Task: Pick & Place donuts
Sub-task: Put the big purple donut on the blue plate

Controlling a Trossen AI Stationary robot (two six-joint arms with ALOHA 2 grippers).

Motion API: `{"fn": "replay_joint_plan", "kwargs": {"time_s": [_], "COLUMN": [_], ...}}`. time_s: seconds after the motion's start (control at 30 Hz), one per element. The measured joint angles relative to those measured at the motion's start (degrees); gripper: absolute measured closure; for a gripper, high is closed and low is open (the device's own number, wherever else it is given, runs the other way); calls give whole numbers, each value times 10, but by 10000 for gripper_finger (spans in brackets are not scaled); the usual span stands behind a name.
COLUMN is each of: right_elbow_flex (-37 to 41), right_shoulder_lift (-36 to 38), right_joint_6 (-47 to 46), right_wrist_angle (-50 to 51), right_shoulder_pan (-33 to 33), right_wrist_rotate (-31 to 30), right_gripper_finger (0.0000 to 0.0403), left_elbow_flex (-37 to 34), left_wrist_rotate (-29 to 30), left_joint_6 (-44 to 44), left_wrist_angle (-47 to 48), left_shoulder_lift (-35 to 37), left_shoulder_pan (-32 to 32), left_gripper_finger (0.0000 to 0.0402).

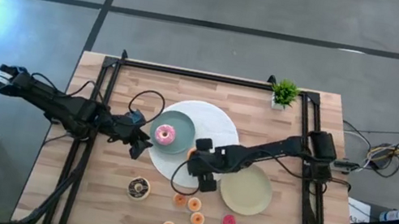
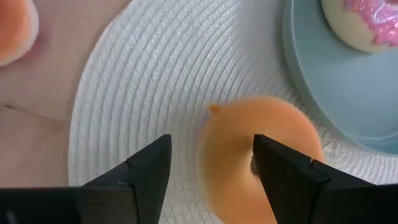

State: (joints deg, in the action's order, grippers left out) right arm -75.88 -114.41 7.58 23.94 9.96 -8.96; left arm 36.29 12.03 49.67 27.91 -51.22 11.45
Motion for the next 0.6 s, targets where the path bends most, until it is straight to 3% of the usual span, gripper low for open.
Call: {"fn": "replay_joint_plan", "kwargs": {"time_s": [0.33,0.43,0.6], "right_elbow_flex": [7,8,10], "right_shoulder_lift": [-11,-11,-11], "right_joint_6": [-45,-71,-126], "right_wrist_angle": [3,-1,-6], "right_shoulder_pan": [-2,-11,-34], "right_wrist_rotate": [0,6,32], "right_gripper_finger": [187,211,285], "left_elbow_flex": [0,0,0], "left_wrist_rotate": [5,8,11], "left_joint_6": [-3,-3,2], "left_wrist_angle": [0,0,0], "left_shoulder_lift": [0,0,0], "left_shoulder_pan": [0,0,0], "left_gripper_finger": [252,252,252]}}
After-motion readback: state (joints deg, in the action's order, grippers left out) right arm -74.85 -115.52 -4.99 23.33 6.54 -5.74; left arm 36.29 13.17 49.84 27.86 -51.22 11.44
